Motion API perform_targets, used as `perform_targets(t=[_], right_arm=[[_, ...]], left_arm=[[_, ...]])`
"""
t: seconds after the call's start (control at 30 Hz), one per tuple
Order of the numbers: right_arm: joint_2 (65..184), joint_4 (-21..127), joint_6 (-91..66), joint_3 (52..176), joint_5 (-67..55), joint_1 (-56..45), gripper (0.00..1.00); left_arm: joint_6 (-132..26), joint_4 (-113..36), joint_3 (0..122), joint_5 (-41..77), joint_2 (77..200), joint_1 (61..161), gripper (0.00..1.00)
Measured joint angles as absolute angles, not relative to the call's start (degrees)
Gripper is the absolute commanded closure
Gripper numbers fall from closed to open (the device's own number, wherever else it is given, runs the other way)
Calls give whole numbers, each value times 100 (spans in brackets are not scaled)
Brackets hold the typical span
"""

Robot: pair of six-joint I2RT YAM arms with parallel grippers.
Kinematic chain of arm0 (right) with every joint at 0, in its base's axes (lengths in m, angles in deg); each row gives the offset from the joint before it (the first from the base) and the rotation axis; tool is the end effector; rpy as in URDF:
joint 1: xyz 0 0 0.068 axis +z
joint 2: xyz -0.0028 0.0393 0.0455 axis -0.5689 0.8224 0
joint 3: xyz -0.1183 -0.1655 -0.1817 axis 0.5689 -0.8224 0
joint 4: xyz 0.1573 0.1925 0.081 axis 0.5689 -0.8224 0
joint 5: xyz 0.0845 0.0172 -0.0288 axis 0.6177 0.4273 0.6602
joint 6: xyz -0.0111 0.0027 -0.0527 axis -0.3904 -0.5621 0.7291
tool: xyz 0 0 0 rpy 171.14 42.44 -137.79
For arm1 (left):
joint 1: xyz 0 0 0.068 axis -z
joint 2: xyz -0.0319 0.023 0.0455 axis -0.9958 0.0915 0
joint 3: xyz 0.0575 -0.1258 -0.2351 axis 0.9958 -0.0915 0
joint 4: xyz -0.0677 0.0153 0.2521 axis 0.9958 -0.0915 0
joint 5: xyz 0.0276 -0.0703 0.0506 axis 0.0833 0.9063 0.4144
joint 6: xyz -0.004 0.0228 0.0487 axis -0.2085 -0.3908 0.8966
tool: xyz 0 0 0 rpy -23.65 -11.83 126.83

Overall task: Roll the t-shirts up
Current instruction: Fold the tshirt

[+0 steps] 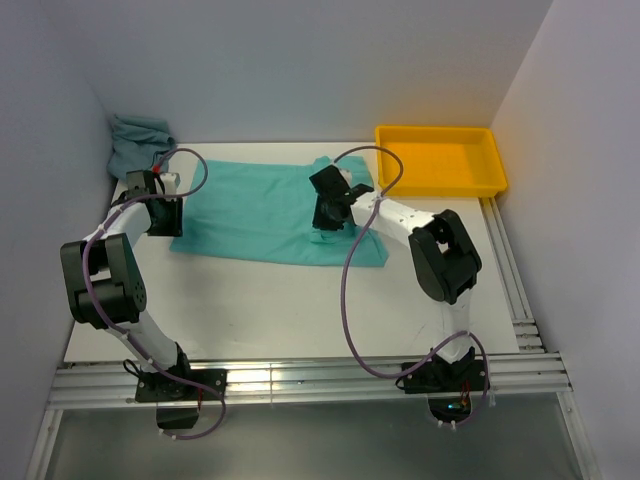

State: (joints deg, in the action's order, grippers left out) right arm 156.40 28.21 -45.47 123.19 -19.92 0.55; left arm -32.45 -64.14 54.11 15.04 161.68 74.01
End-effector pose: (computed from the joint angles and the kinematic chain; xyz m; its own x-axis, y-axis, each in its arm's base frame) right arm 0.3549 0.2460 0.2055 -0.8405 0.1850 -0.5093 0.0189 0.9494 0.3136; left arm 0.3512 0.0633 0.1976 -0.8376 0.0049 -0.5463 -0.0027 0.9999 0.0131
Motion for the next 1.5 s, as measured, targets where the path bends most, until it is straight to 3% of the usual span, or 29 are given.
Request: perform_targets(t=[0.73,0.83,0.97,1.07,1.5], right_arm=[[15590,2876,-4680,11856,-2031,212,68],[15590,2876,-4683,11856,-2031,212,73],[15595,2852,-4702,11902,-2033,212,89],[15634,2799,-4691,12061,-2053,212,94],[16381,2255,-4112,13731,-2313,210,96]], left_arm=[[-3245,-6423,5411,1528,16122,7401,51],[-3245,-6443,5411,1531,16120,7401,51],[-3245,-6473,5411,1535,16115,7401,51],[-3245,-6480,5411,1561,16115,7401,51],[-3241,-6497,5411,1609,16115,7401,52]])
